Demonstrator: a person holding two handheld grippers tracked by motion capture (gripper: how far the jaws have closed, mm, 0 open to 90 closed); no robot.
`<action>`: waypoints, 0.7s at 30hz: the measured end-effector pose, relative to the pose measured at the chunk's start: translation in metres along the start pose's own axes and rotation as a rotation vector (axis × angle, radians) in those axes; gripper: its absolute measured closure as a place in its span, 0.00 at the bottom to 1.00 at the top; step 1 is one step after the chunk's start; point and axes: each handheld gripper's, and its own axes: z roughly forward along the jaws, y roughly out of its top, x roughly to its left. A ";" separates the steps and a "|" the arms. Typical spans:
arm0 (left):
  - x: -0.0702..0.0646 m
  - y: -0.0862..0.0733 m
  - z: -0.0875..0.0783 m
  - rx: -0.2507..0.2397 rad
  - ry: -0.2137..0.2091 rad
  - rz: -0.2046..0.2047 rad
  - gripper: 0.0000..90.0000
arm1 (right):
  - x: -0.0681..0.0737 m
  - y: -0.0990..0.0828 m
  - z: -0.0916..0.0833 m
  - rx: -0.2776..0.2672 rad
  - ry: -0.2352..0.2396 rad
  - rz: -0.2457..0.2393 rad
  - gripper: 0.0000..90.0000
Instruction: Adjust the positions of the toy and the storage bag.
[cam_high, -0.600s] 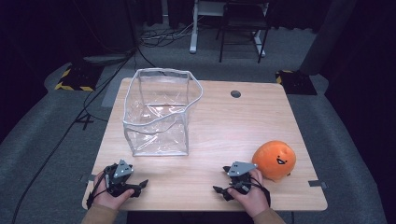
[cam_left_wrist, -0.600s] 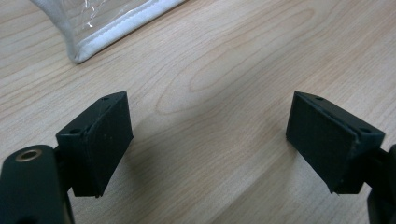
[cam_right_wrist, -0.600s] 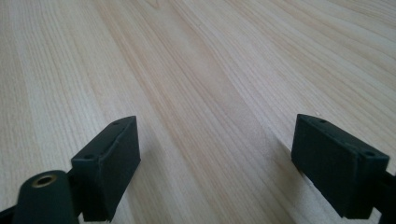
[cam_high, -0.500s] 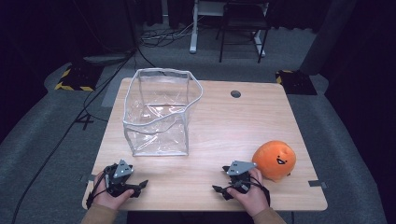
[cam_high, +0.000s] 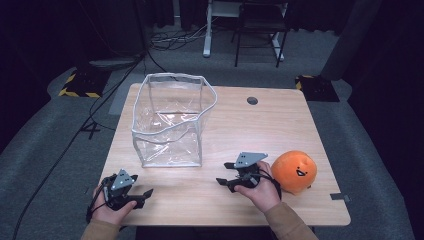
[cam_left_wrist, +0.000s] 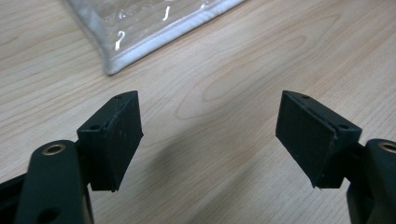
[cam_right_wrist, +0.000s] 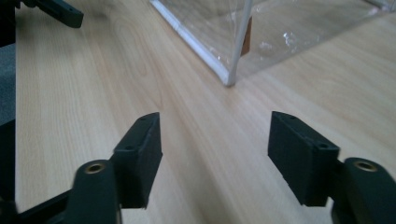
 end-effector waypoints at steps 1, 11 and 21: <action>0.001 0.000 -0.001 -0.001 0.003 -0.005 0.27 | 0.000 0.000 0.000 0.000 0.000 0.000 0.46; 0.004 -0.003 -0.003 -0.037 0.025 -0.045 0.26 | -0.018 0.042 0.025 -0.058 -0.019 -0.001 0.66; 0.007 -0.004 -0.005 -0.045 0.055 -0.055 0.28 | -0.022 0.058 0.058 -0.053 -0.006 -0.007 0.90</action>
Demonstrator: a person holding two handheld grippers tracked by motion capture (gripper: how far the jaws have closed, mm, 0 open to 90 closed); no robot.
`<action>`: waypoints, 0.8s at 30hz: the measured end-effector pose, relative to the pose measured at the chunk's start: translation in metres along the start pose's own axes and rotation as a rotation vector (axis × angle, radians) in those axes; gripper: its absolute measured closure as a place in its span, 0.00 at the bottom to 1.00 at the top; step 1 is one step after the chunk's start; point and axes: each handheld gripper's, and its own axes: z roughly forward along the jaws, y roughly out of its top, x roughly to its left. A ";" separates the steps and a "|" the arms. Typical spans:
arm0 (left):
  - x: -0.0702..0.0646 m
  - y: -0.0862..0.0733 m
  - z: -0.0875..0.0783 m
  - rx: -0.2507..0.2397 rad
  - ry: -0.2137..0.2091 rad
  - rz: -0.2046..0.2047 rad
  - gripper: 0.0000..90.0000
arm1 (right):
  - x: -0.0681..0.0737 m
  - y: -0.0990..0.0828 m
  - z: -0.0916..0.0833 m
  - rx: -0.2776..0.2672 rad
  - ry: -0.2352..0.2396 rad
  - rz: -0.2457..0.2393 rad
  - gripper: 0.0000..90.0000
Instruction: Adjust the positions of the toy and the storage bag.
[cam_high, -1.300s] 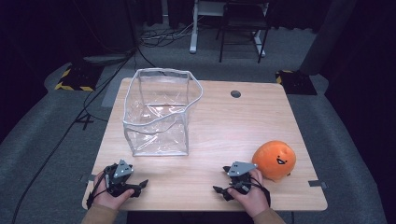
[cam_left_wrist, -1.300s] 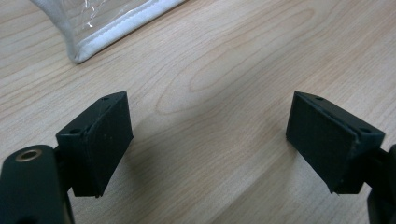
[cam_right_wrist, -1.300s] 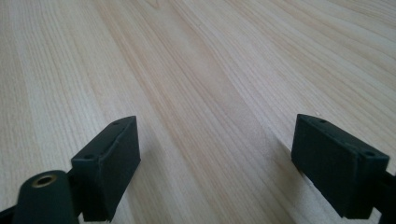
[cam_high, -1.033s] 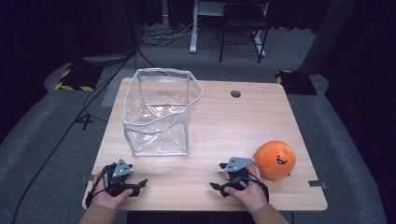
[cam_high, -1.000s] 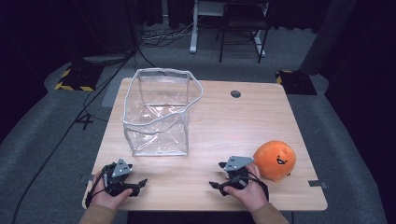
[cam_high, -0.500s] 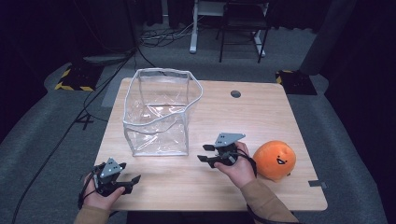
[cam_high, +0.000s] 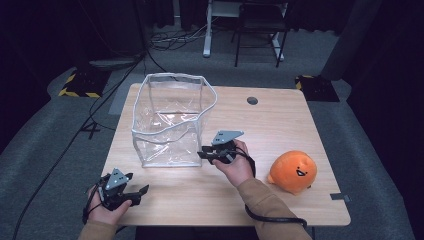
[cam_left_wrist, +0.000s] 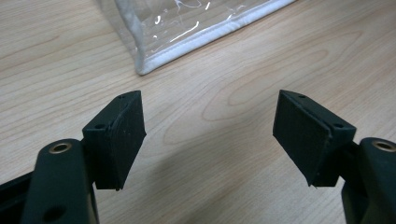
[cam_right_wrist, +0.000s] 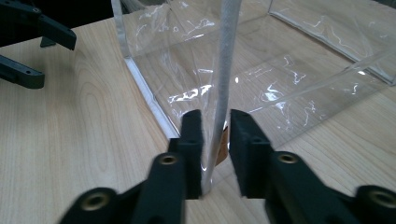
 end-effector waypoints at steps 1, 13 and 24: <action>0.000 0.000 0.000 -0.002 0.005 -0.002 0.29 | 0.000 0.000 0.001 0.006 -0.014 0.011 0.97; -0.003 0.007 0.005 -0.009 0.046 0.009 0.31 | 0.013 -0.018 -0.023 -0.006 -0.025 0.027 0.97; -0.024 0.017 0.014 0.000 0.013 0.078 0.31 | 0.033 -0.045 -0.060 -0.009 -0.032 0.050 0.97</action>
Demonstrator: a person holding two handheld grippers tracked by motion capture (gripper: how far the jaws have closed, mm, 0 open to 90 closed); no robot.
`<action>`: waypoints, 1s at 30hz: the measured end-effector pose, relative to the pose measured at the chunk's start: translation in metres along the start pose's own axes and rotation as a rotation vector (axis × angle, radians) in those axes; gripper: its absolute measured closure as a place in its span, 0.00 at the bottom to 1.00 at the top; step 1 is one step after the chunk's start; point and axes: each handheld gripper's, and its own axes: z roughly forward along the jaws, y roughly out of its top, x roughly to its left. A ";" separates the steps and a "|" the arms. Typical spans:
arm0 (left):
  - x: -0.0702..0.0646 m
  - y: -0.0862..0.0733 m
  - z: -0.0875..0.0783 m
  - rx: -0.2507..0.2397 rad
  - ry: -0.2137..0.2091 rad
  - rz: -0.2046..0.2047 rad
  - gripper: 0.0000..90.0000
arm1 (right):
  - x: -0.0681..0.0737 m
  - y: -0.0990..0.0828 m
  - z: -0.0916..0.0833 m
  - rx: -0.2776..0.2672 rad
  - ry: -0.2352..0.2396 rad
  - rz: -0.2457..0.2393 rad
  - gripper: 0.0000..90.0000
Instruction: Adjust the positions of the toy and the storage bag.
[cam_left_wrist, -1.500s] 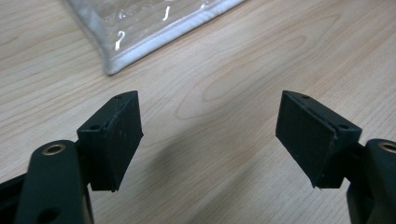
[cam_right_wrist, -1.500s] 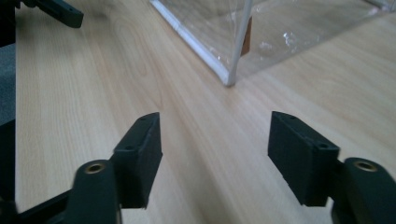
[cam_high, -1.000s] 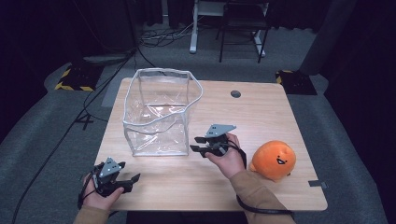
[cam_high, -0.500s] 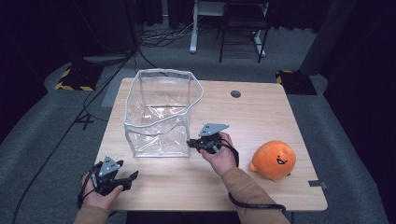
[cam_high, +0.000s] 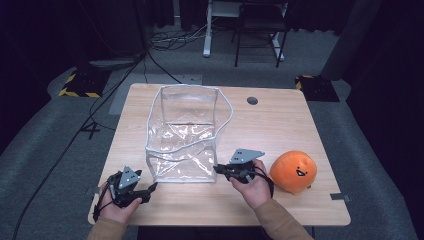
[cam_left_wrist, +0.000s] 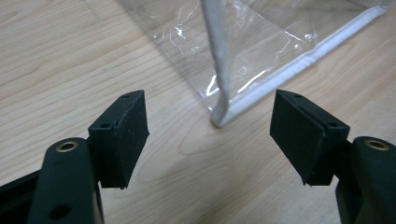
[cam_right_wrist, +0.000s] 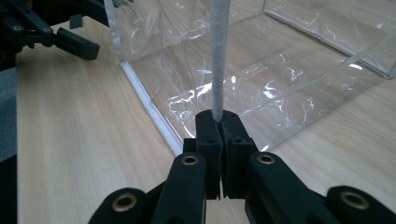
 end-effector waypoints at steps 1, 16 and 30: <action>-0.003 0.001 0.000 0.001 -0.010 0.005 0.31 | 0.002 -0.006 -0.008 -0.002 -0.002 0.004 0.97; -0.044 0.002 -0.004 0.020 -0.140 0.087 0.31 | 0.026 -0.047 -0.068 0.000 -0.022 0.045 0.97; -0.056 -0.001 -0.010 0.021 -0.190 0.107 0.30 | 0.039 -0.072 -0.109 0.018 -0.056 0.084 0.97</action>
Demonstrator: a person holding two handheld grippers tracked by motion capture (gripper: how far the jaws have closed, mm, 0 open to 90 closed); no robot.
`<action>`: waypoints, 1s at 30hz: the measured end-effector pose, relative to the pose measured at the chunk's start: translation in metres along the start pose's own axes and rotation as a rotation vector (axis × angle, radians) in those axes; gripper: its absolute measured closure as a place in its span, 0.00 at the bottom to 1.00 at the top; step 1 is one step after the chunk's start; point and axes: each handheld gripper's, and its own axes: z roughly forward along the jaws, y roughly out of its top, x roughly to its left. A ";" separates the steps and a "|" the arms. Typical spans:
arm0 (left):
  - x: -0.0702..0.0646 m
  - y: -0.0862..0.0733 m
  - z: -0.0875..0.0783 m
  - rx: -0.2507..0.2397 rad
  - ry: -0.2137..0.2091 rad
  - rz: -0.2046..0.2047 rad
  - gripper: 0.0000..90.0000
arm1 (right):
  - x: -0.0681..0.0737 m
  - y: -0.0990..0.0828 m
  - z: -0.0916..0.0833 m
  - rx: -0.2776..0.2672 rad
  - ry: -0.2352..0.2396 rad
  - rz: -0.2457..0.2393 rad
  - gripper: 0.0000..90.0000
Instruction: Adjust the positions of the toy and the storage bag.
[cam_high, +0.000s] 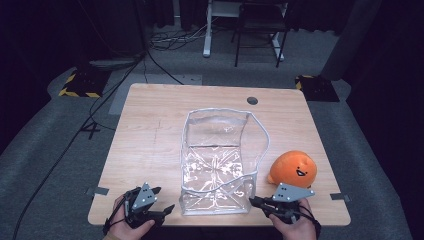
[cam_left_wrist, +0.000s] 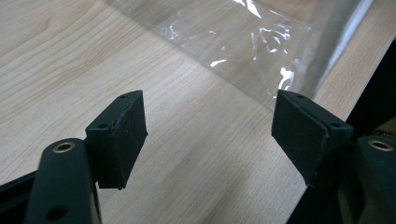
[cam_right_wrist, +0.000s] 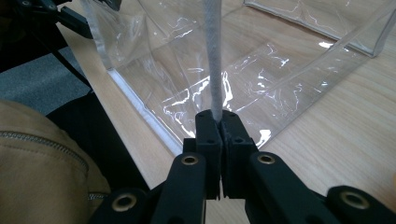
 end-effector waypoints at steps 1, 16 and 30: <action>0.000 0.000 0.000 0.001 -0.001 -0.001 0.30 | 0.001 -0.002 -0.002 0.000 -0.001 0.001 0.97; -0.002 0.006 0.013 0.024 -0.021 0.032 0.30 | 0.011 -0.015 -0.021 0.010 -0.009 0.013 0.97; 0.016 0.008 0.021 0.049 0.002 0.033 0.30 | 0.000 -0.011 -0.039 0.026 -0.057 0.046 0.58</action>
